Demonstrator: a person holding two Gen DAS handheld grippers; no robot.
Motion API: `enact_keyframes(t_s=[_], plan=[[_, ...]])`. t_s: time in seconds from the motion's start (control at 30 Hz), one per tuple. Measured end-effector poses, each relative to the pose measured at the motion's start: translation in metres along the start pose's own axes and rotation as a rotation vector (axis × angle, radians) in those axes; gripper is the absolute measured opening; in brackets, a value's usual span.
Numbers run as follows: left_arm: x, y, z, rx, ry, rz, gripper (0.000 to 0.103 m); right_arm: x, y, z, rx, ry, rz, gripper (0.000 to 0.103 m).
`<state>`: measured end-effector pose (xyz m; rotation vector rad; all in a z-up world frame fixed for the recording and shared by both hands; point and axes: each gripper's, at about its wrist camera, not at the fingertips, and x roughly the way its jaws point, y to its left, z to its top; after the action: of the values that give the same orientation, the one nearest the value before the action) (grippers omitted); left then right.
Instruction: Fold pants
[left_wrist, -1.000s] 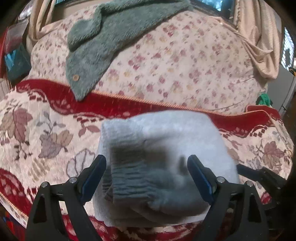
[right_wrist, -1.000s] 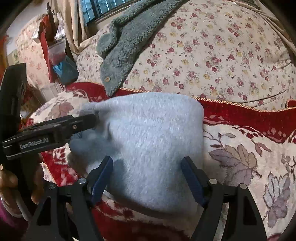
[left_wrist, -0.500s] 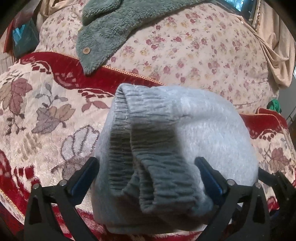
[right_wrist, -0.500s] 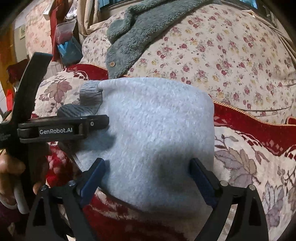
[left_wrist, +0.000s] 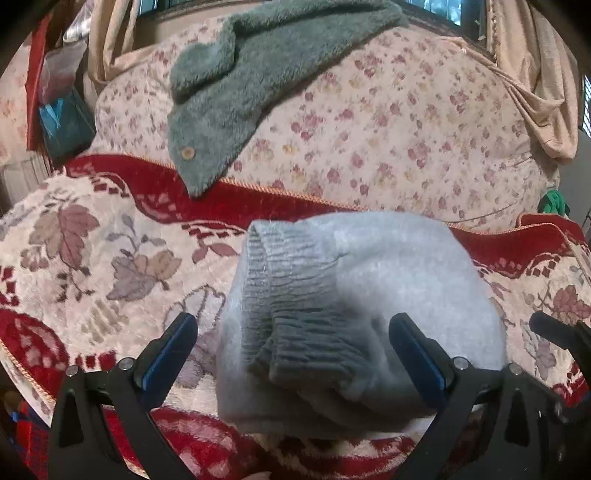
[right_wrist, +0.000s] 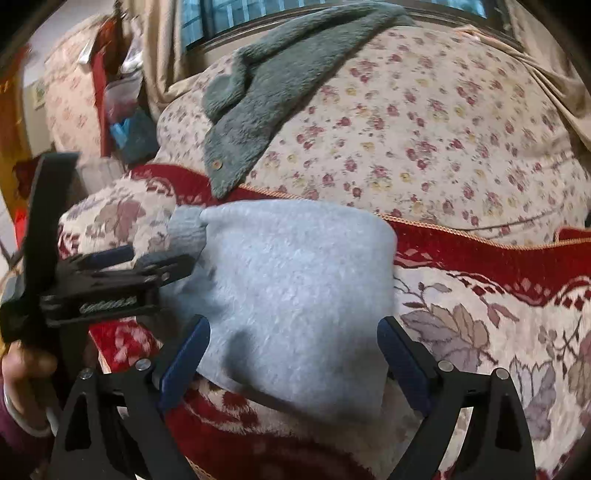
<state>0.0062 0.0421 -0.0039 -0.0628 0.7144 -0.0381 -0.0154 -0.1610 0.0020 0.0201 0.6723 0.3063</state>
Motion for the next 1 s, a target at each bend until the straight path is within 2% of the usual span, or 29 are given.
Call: enact_keyframes(t_s=[0.33,1.0], plan=[[-0.024,0.0,-0.004,-0.024,-0.035,0.027,0.103,0.005,-0.006,0.008,0.103,-0.001,-0.016,0.095],[-0.036,-0.003,-0.006,-0.024,-0.054,0.035,0.103,0.004,-0.008,0.008,0.123,0.01,-0.032,0.095]])
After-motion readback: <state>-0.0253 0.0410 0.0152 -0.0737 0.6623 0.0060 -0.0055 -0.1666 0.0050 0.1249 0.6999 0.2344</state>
